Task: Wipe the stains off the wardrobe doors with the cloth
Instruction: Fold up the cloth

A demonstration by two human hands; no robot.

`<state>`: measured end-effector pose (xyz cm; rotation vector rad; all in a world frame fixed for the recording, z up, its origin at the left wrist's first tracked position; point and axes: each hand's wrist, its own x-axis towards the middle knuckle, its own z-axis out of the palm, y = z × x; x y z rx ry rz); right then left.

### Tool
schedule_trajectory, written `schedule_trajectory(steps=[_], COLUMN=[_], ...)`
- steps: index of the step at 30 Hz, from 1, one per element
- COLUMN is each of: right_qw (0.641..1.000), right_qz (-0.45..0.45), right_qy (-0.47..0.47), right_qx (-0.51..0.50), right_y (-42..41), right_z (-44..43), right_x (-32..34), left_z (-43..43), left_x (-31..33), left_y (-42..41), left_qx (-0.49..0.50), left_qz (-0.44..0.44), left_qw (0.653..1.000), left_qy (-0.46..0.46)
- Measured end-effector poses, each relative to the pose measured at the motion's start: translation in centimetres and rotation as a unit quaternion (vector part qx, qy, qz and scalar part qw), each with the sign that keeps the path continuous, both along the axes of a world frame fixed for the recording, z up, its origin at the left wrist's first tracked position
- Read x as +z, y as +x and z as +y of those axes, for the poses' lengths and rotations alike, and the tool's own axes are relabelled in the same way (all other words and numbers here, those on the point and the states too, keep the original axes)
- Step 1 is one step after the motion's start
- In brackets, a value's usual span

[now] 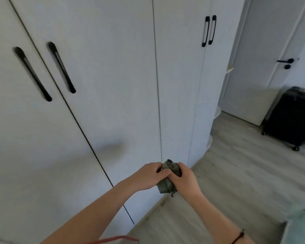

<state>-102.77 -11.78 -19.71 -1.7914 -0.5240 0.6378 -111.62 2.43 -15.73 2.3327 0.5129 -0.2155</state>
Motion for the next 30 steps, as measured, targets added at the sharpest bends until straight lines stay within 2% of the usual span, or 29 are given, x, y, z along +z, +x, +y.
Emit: schedule_trajectory(steps=[4,8,12,15,19,24,30], right_qw=[0.99,0.964,0.964,0.973,0.974,0.975,0.971], right_qz=[0.063,0.173,0.147,0.113,0.107,0.133,0.157], right_qy=[0.066,0.14,0.15,0.136,0.126,0.142,0.161], right_qx=[-0.109,-0.144,-0.161,-0.147,-0.155,-0.108,-0.077], right_y=[6.3,12.8,20.6,26.3,35.0,44.1,51.1], right_z=[-2.8,-5.2,-7.4,-8.6,-11.2,-12.2,-11.9], right_x=[0.7,0.6,0.4,1.0,1.0,0.7,-1.3], left_z=[-2.0,-4.1,-5.2,-5.9,-7.6,-9.3,-10.2], left_x=[0.6,1.0,1.0,1.2,1.6,2.2,-0.1], left_y=[7.9,15.4,24.3,30.2,38.0,46.8,55.0], left_qx=[-0.064,-0.093,-0.106,-0.078,-0.014,0.045,0.008], left_qz=[-0.032,-0.056,-0.056,-0.068,-0.057,-0.12,-0.096], left_qw=[0.997,0.994,0.992,0.994,0.993,0.988,0.995], left_qy=[-0.012,-0.031,-0.036,-0.04,-0.101,-0.087,-0.039])
